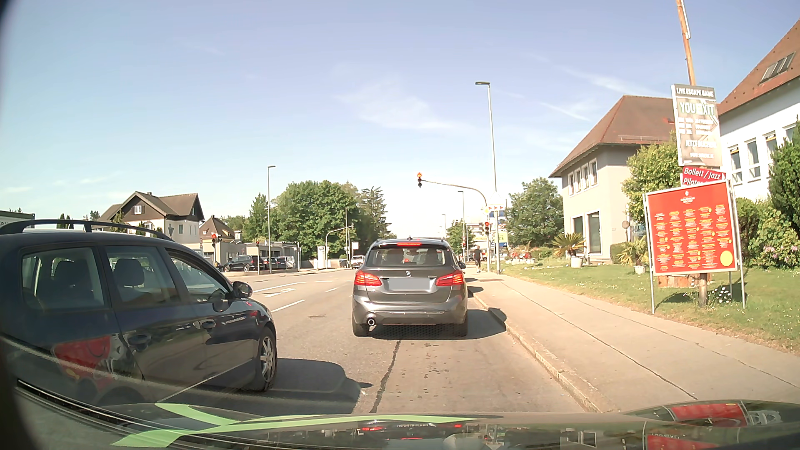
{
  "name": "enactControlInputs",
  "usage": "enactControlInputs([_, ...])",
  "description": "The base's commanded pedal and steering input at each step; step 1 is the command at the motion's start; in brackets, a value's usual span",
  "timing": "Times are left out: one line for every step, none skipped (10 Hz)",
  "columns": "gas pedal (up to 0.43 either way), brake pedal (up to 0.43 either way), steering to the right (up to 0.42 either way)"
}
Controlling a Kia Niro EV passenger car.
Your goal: Follow the waypoints while adhering to traffic rules and regulations
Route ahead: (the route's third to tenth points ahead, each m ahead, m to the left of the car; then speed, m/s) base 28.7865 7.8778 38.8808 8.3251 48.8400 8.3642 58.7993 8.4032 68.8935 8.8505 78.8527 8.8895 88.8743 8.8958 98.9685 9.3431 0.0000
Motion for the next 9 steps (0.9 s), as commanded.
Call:
enactControlInputs([0.000,0.226,-0.030])
enactControlInputs([0.000,0.226,-0.029])
enactControlInputs([0.000,0.226,-0.029])
enactControlInputs([0.000,0.226,-0.030])
enactControlInputs([0.000,0.226,-0.030])
enactControlInputs([0.000,0.226,-0.030])
enactControlInputs([0.000,0.226,-0.029])
enactControlInputs([0.000,0.226,-0.030])
enactControlInputs([0.000,0.226,-0.029])
